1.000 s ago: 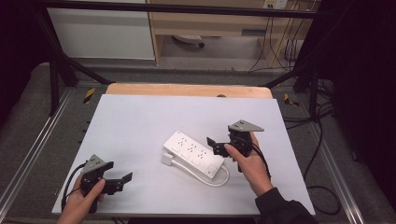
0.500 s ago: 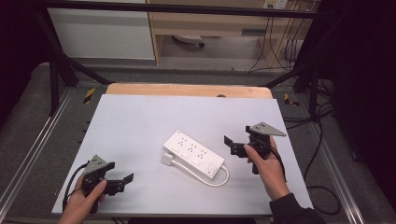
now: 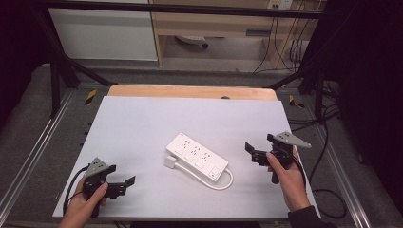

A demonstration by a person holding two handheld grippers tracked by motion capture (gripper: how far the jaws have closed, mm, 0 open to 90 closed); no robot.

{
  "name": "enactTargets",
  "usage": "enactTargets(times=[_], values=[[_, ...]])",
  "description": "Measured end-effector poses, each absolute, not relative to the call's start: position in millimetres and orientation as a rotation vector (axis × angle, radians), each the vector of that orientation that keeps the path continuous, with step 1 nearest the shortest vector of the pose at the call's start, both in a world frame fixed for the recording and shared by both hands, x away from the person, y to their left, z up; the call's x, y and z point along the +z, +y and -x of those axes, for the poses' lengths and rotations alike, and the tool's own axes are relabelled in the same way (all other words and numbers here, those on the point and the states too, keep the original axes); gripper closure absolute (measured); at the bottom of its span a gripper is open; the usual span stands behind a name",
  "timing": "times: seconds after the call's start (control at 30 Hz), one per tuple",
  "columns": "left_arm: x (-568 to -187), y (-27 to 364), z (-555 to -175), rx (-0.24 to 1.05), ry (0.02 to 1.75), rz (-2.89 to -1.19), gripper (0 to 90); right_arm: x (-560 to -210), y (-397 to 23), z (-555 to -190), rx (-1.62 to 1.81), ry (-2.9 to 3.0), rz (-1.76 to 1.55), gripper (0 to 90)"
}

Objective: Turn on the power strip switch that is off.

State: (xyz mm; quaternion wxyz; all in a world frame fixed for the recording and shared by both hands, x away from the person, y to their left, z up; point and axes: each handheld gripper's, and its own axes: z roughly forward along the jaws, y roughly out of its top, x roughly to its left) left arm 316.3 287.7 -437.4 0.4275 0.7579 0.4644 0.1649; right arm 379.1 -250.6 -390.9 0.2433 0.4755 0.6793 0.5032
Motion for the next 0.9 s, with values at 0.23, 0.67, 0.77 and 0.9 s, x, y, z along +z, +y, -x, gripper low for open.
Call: enactTargets(times=[0.23, 0.67, 0.77, 0.9], values=[[-438, 288, -316, 0.412, 1.161, -1.895, 7.7, -402, -270, -371, 1.334, 1.835, -1.334, 1.9], [-438, 288, -316, 0.412, 1.161, -1.893, 7.7, -427, -292, -356, 1.262, 1.827, -1.402, 2.7], [-438, 288, -316, 0.413, 1.160, -1.894, 7.7, -436, -293, -353, 1.227, 1.850, -1.430, 3.2], [-437, 287, -316, 0.413, 1.157, -1.898, 7.7, -448, -285, -356, 1.105, 1.937, -1.428, 2.7]])
